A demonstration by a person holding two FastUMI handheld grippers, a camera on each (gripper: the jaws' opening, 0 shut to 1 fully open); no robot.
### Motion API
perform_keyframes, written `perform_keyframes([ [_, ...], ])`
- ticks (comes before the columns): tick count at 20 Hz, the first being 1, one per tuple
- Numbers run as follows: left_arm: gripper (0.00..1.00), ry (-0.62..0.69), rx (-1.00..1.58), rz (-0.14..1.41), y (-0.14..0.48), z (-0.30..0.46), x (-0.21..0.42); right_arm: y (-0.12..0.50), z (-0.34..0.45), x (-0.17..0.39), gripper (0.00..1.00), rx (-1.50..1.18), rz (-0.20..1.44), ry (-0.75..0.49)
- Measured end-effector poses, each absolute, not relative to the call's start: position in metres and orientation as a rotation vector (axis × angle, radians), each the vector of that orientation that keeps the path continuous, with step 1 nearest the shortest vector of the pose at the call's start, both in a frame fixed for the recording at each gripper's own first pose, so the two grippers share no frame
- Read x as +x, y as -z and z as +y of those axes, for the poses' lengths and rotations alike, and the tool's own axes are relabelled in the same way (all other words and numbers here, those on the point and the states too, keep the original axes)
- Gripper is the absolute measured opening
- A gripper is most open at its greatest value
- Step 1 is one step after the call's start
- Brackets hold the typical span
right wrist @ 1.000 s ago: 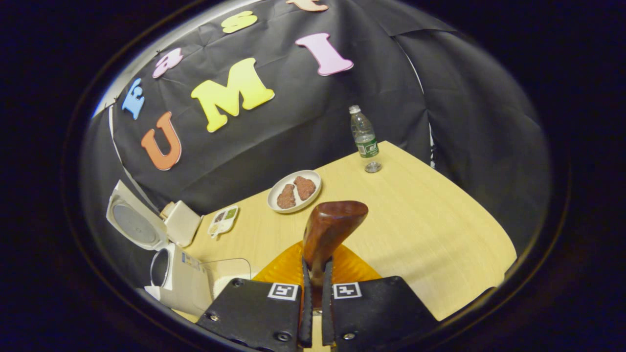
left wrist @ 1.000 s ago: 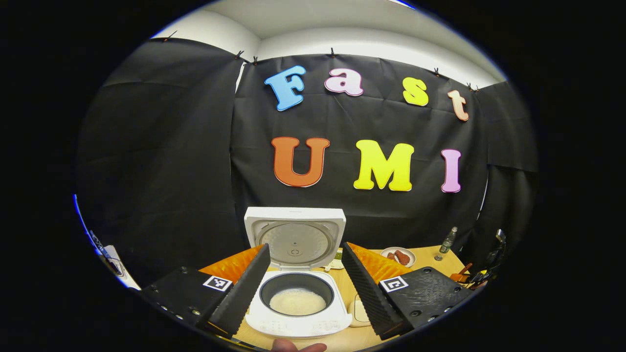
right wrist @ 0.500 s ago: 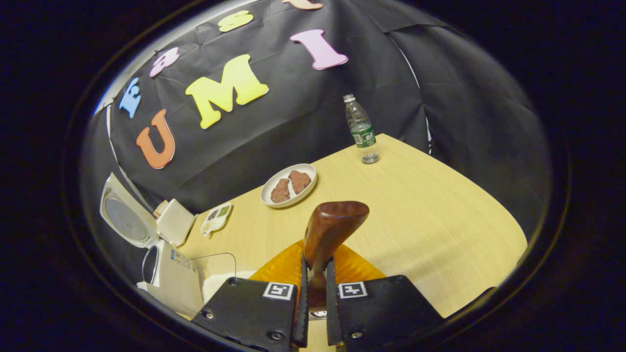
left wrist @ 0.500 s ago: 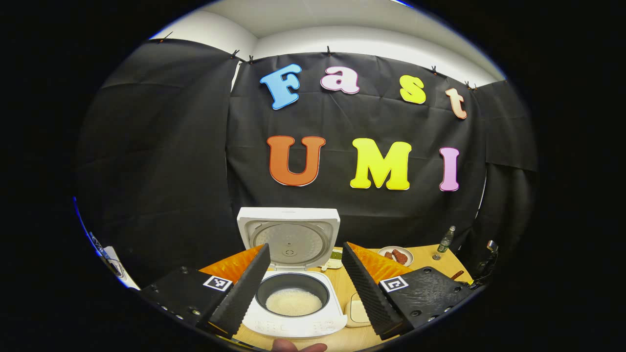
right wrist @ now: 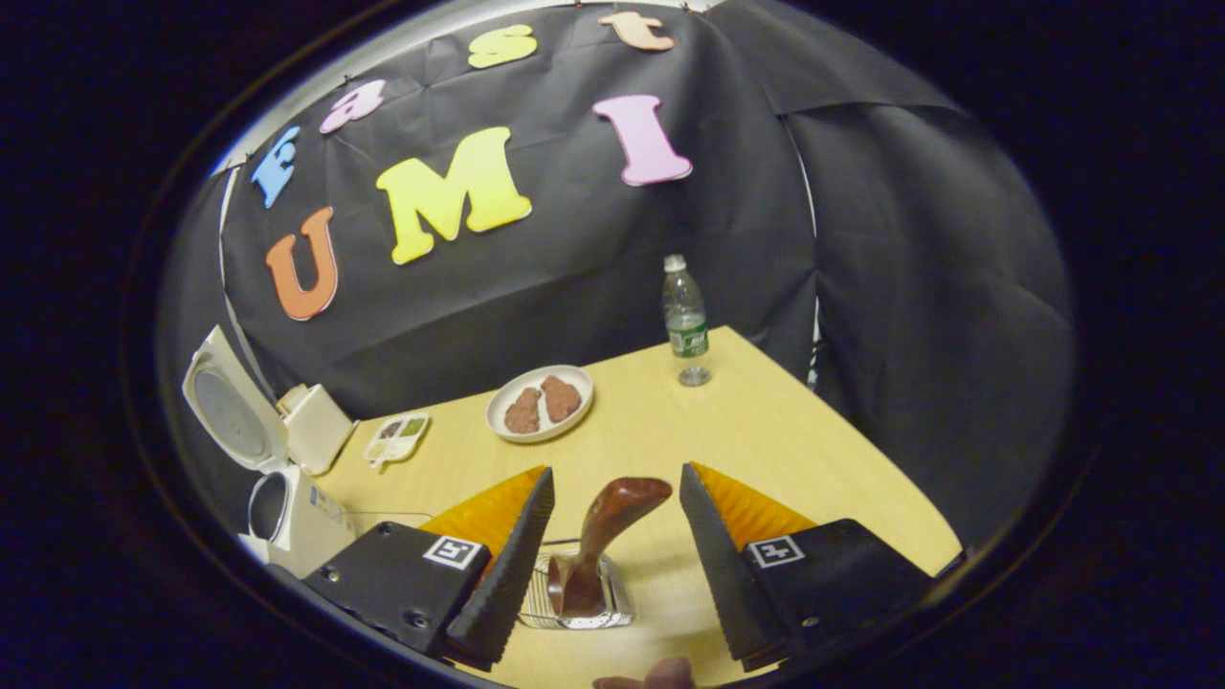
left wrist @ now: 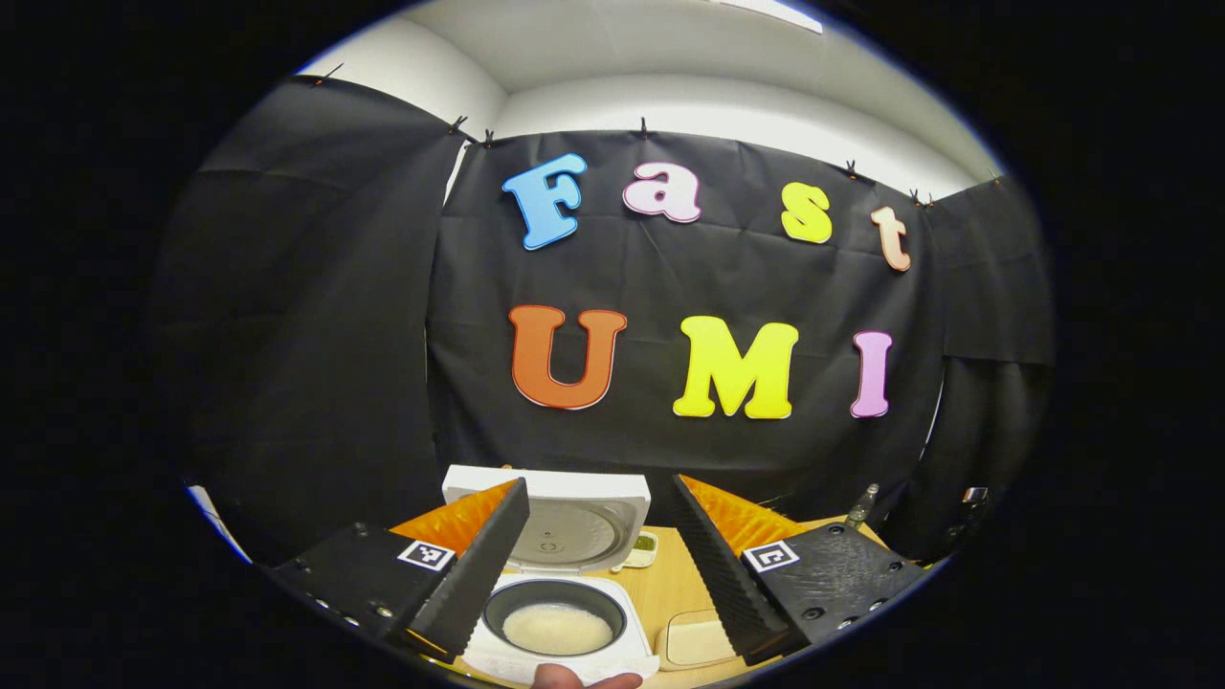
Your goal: Close the left gripper, press the button to open the rice cooker; take a wooden spoon from the chopstick holder with the right hand, scoop a spoonful of rice and pour it into the rice cooker, then put the wooden spoon back into the chopstick holder.
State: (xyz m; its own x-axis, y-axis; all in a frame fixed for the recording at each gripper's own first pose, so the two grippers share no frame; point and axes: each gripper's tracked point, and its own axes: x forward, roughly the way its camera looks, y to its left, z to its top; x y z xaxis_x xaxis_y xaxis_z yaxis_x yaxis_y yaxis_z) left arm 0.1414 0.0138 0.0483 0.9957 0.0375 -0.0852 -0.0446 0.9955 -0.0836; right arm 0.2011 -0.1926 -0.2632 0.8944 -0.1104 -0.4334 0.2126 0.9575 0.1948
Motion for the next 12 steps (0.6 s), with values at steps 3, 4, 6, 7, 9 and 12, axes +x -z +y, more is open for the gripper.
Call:
perform_keyframes([
  [3,0.94,-0.092,-0.083,0.101,-0.055,0.036,0.166,0.219,-0.204,0.187,0.88,0.227,0.365,0.190],
  [4,0.94,-0.107,-0.087,0.112,-0.053,0.045,0.169,0.206,-0.207,0.181,0.95,0.225,0.346,0.199],
  [6,0.94,-0.112,-0.115,0.125,-0.054,0.050,0.192,0.183,-0.209,0.166,0.97,0.220,0.312,0.213],
  [7,0.94,-0.111,-0.130,0.131,-0.052,0.053,0.202,0.175,-0.210,0.158,0.98,0.216,0.300,0.223],
  [9,0.94,-0.112,-0.119,0.148,-0.041,0.059,0.226,0.162,-0.210,0.135,0.99,0.205,0.283,0.242],
  [12,0.94,-0.107,-0.076,0.194,-0.014,0.063,0.261,0.154,-0.215,0.095,0.99,0.200,0.272,0.298],
])
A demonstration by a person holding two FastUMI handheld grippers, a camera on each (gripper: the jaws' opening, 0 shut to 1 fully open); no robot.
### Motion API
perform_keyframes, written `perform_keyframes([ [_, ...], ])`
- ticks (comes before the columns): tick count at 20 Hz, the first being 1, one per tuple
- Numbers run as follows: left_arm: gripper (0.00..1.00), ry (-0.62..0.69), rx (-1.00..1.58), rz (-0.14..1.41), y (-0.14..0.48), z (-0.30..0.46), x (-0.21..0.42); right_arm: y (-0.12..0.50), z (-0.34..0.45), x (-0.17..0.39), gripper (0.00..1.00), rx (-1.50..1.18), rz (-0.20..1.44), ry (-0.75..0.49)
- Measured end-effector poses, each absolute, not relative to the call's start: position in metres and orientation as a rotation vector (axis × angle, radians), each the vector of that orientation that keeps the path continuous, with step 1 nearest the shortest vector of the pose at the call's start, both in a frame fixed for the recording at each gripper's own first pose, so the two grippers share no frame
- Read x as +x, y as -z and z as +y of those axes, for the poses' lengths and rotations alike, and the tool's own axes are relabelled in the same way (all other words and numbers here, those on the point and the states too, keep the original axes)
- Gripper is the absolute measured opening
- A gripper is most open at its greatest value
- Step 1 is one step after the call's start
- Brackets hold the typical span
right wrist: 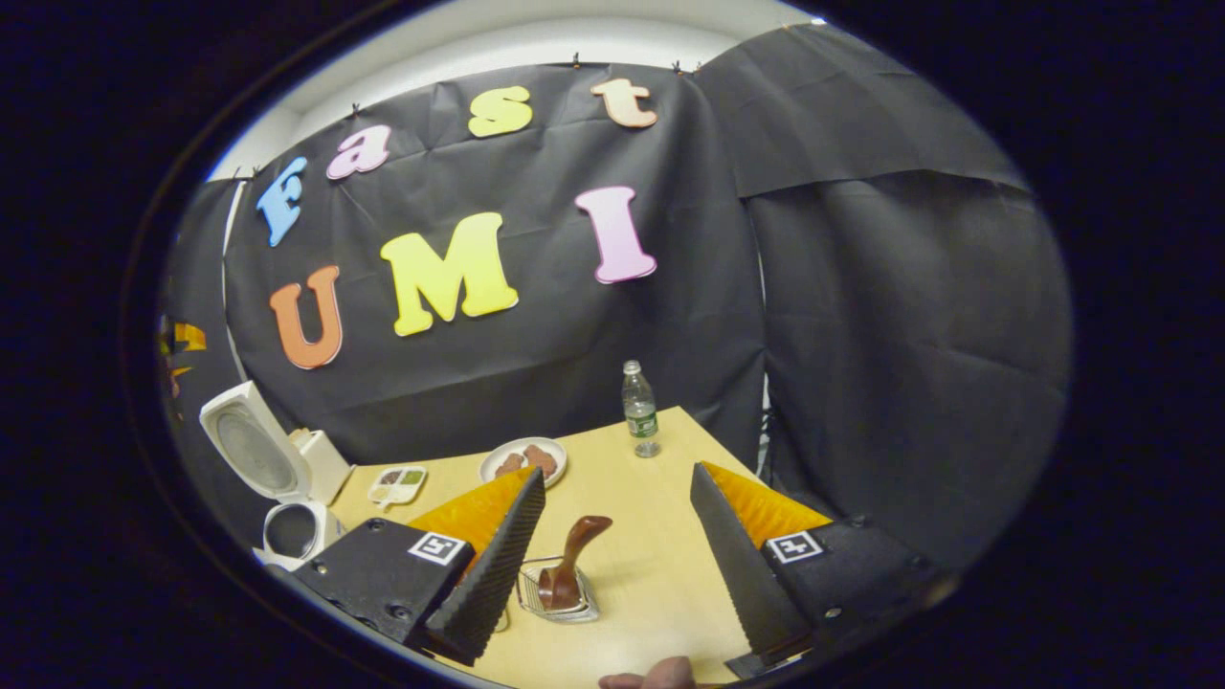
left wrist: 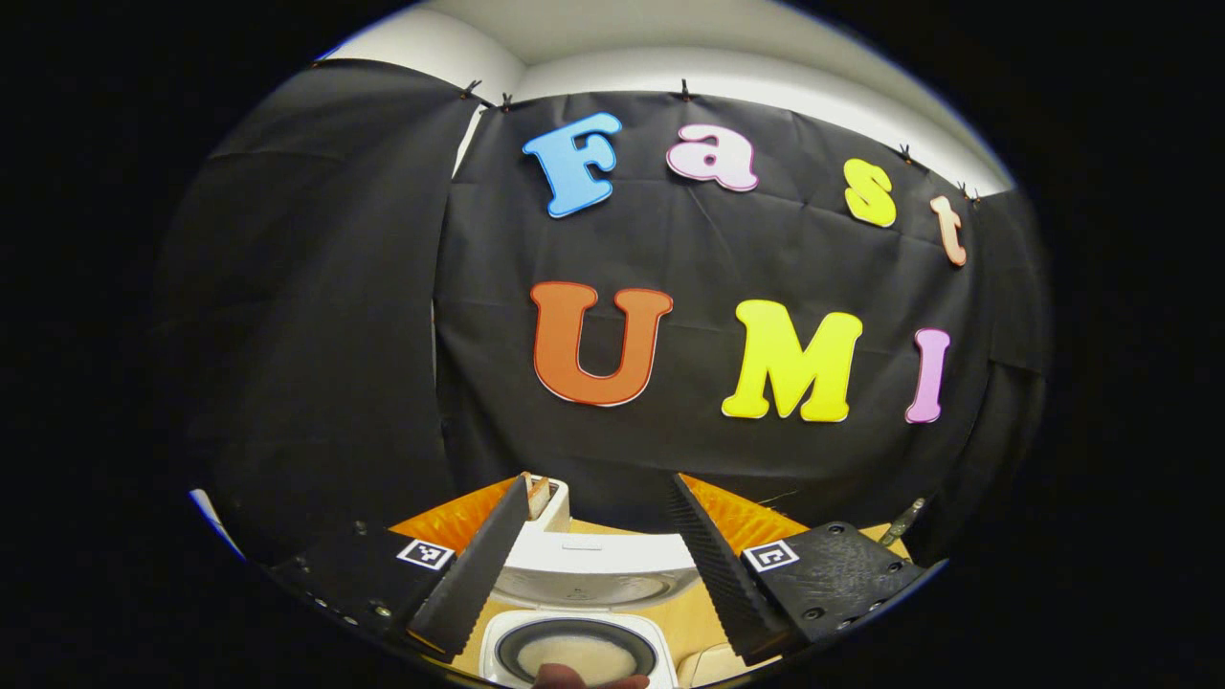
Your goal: Close the left gripper, press the button to open the rice cooker; take a wooden spoon from the chopstick holder with the right hand, scoop a spoonful of rice and pour it into the rice cooker, then put the wooden spoon back into the chopstick holder.
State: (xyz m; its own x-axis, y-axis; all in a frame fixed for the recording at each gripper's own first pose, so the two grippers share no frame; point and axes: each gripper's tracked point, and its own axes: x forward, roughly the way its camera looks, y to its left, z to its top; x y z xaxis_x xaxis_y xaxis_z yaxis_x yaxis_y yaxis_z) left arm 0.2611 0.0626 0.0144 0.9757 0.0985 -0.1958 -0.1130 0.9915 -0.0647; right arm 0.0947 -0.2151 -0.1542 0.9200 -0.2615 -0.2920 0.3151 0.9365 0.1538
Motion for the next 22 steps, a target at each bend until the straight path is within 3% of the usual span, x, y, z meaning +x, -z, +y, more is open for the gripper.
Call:
perform_keyframes([
  [5,0.94,-0.121,-0.048,0.273,0.020,0.075,0.302,0.167,-0.224,0.030,1.00,0.211,0.309,0.416],
  [10,0.95,-0.107,-0.118,0.458,0.060,0.073,0.308,0.179,-0.222,0.005,1.00,0.232,0.348,0.474],
  [16,0.97,-0.096,-0.055,0.547,0.074,0.068,0.286,0.180,-0.194,0.031,1.00,0.274,0.366,0.404],
  [22,0.96,-0.068,-0.095,0.678,0.105,0.045,0.212,0.183,-0.160,0.061,1.00,0.271,0.392,0.278],
])
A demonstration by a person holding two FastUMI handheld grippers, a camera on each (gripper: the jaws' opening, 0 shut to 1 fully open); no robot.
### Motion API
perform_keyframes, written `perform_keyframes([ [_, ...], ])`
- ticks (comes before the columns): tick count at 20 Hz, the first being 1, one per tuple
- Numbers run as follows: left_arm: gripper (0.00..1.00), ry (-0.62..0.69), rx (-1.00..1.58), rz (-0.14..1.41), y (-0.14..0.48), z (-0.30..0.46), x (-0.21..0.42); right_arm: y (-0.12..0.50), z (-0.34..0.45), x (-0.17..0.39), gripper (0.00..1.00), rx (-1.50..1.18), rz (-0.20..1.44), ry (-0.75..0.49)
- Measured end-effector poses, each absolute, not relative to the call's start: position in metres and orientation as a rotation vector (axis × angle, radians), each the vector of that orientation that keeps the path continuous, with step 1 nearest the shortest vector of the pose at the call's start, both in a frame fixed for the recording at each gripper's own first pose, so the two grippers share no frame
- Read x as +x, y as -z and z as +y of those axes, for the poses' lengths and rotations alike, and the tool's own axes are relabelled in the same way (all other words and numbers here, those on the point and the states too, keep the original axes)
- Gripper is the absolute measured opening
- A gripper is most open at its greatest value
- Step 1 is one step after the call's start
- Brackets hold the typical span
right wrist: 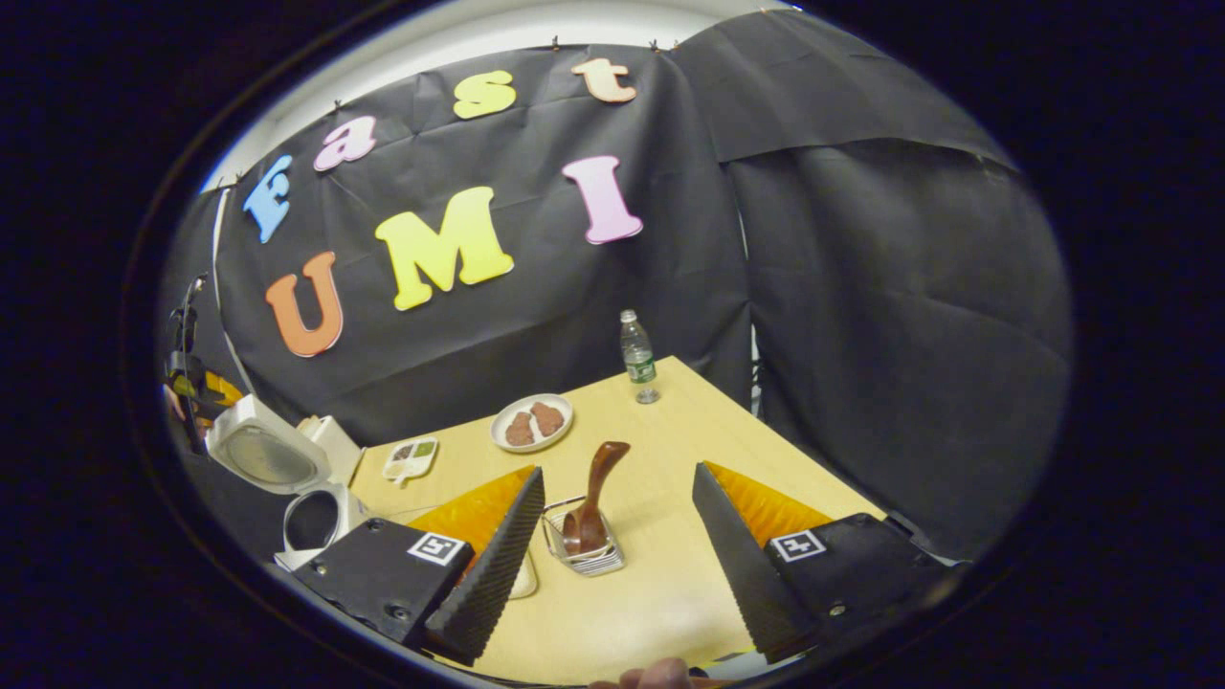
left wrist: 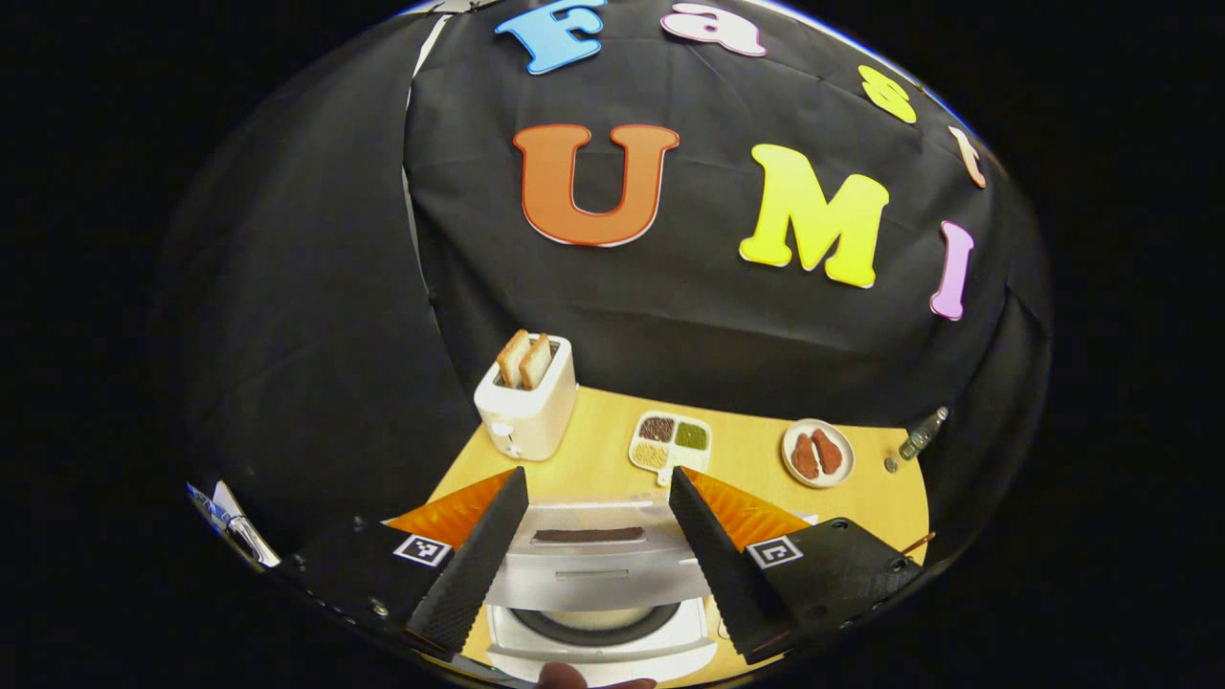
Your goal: Close the left gripper, press the button to open the rice cooker; take a wooden spoon from the chopstick holder with the right hand, scoop a spoonful of rice and pour it into the rice cooker, then put the wooden spoon back into the chopstick holder.
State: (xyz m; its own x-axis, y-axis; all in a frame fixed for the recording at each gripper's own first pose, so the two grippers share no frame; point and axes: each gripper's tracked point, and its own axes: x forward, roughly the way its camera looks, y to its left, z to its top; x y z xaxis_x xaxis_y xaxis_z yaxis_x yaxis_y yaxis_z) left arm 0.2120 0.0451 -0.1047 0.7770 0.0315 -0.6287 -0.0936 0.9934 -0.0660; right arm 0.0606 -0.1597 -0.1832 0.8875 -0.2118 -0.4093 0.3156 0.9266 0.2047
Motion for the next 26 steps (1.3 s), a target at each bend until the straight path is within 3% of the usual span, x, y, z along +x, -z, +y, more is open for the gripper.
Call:
perform_keyframes([
  [12,0.97,-0.038,-0.205,0.894,0.208,0.021,0.098,0.184,-0.109,0.074,1.00,0.206,0.431,0.110],
  [26,0.97,-0.084,-0.198,0.897,0.245,0.019,0.087,0.186,-0.089,0.095,1.00,0.208,0.447,0.043],
])
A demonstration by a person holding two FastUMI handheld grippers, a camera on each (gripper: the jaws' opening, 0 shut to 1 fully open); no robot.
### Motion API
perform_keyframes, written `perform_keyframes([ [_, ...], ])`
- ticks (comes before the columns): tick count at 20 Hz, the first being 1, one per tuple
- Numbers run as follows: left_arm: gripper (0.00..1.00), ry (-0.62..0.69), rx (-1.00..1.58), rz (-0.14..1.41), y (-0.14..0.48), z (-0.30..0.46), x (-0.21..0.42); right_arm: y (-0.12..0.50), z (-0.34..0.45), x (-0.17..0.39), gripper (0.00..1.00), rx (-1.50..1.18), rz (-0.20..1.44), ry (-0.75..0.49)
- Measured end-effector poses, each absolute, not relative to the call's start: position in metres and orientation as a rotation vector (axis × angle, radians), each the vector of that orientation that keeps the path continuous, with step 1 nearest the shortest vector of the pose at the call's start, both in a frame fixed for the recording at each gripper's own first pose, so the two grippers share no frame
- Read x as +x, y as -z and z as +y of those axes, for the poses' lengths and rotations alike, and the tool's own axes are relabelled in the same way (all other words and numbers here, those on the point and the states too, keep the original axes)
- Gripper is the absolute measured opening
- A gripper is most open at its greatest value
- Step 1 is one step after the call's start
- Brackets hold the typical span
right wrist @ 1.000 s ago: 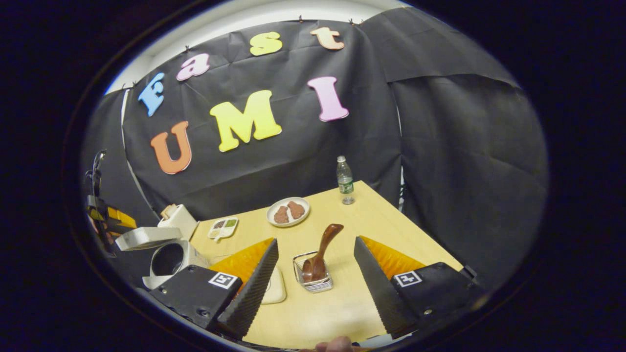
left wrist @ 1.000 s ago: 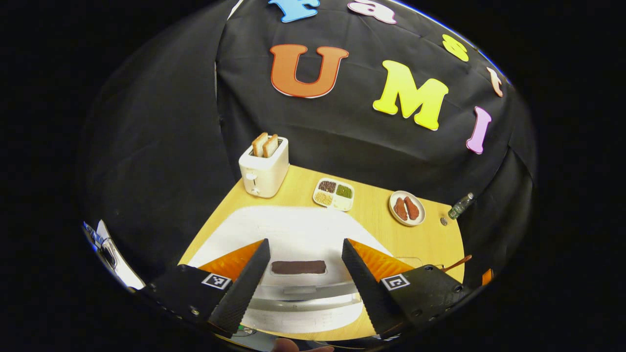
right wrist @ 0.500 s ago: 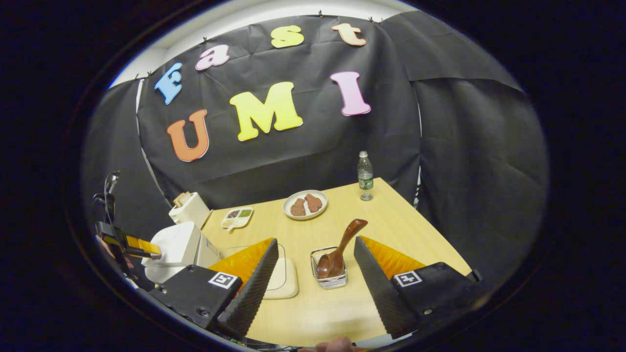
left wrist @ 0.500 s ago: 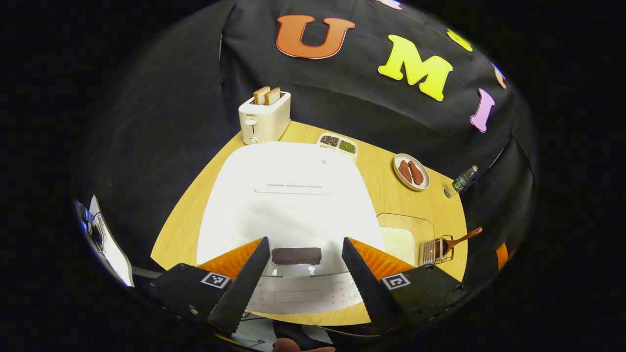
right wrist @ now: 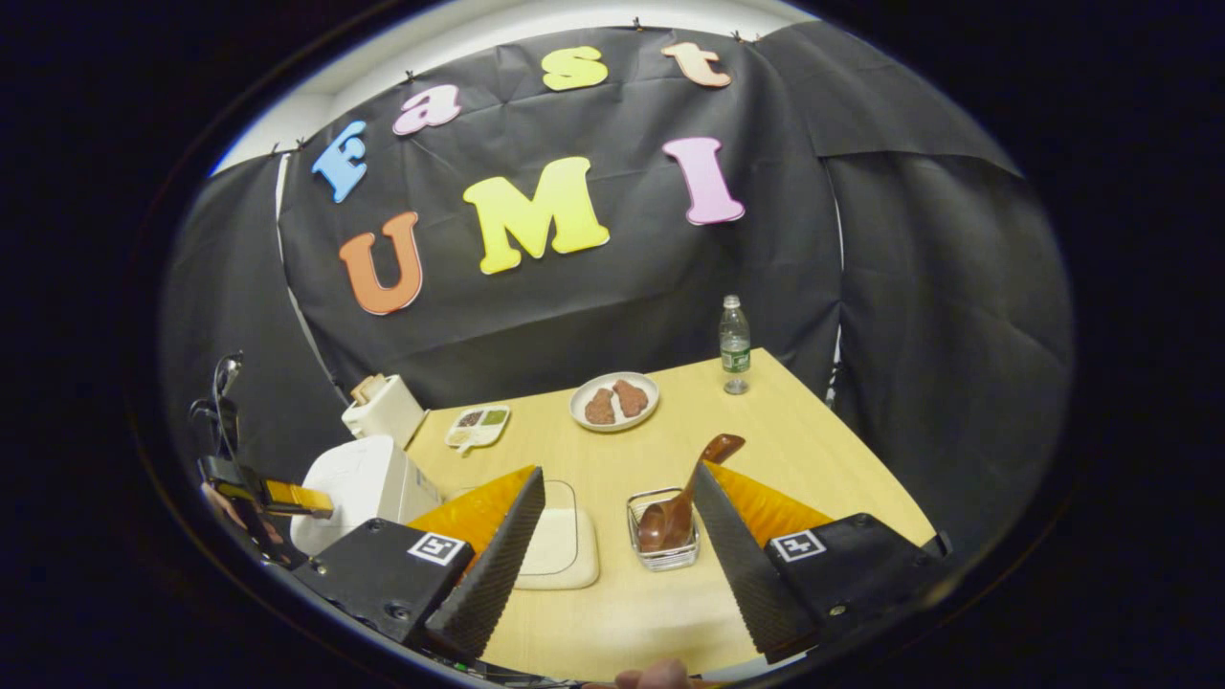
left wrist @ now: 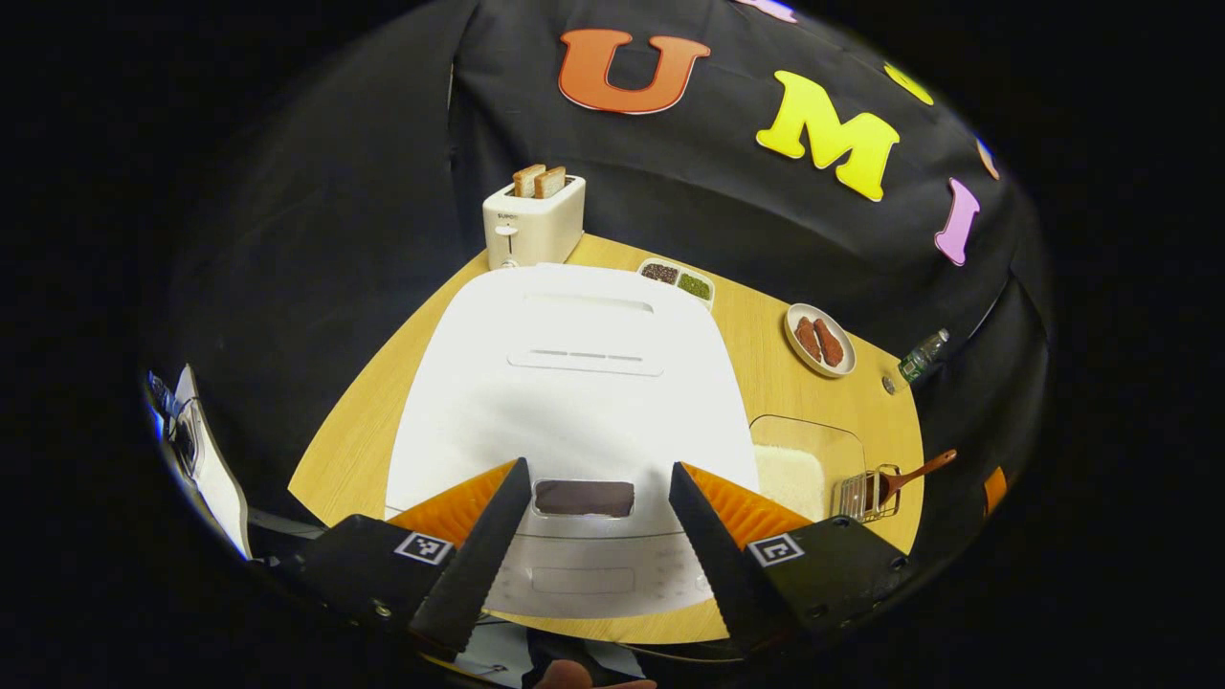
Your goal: Close the left gripper, press the button to open the rice cooker; take a wooden spoon from the chopstick holder with the right hand, scoop a spoonful of rice and pour it into the rice cooker, then put the wooden spoon back into the chopstick holder.
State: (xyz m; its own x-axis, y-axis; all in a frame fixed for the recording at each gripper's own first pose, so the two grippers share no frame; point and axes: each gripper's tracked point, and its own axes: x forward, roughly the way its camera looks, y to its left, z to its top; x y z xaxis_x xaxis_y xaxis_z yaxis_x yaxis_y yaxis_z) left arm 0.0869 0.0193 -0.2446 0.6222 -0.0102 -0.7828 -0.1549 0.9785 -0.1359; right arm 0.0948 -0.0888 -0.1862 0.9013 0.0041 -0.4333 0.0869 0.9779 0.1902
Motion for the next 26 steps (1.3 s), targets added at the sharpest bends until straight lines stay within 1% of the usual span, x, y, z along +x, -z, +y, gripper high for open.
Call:
perform_keyframes([
  [4,0.97,-0.104,-0.084,0.885,0.251,0.019,0.085,0.189,-0.088,0.101,1.00,0.225,0.449,0.033],
  [8,0.98,-0.096,-0.089,0.890,0.251,0.018,0.084,0.195,-0.086,0.110,1.00,0.224,0.457,0.000],
  [9,0.99,-0.099,-0.085,0.890,0.252,0.018,0.084,0.196,-0.084,0.112,0.97,0.222,0.463,-0.017],
  [10,0.98,-0.104,-0.088,0.885,0.252,0.018,0.086,0.197,-0.083,0.115,1.00,0.220,0.466,-0.036],
  [11,0.99,-0.111,-0.094,0.881,0.251,0.019,0.087,0.197,-0.081,0.118,1.00,0.215,0.467,-0.058],
  [15,0.98,-0.134,-0.068,0.807,0.245,0.021,0.094,0.187,-0.076,0.126,1.00,0.192,0.452,-0.140],
  [17,0.96,-0.133,-0.100,0.773,0.238,0.019,0.096,0.177,-0.078,0.124,0.97,0.174,0.429,-0.150],
  [18,0.96,-0.126,-0.111,0.752,0.235,0.019,0.096,0.172,-0.080,0.119,1.00,0.168,0.411,-0.146],
  [19,0.96,-0.121,-0.110,0.721,0.226,0.020,0.099,0.164,-0.081,0.114,1.00,0.162,0.393,-0.135],
  [20,0.96,-0.110,-0.109,0.687,0.216,0.021,0.100,0.158,-0.081,0.108,0.97,0.156,0.373,-0.124],
  [21,0.96,-0.100,-0.111,0.652,0.203,0.020,0.099,0.151,-0.081,0.101,1.00,0.148,0.355,-0.111],
  [22,0.96,-0.086,-0.117,0.616,0.187,0.020,0.097,0.144,-0.078,0.093,1.00,0.140,0.337,-0.097],
  [26,0.95,0.004,-0.122,0.404,0.100,0.007,0.058,0.101,-0.060,0.048,1.00,0.104,0.234,-0.055],
])
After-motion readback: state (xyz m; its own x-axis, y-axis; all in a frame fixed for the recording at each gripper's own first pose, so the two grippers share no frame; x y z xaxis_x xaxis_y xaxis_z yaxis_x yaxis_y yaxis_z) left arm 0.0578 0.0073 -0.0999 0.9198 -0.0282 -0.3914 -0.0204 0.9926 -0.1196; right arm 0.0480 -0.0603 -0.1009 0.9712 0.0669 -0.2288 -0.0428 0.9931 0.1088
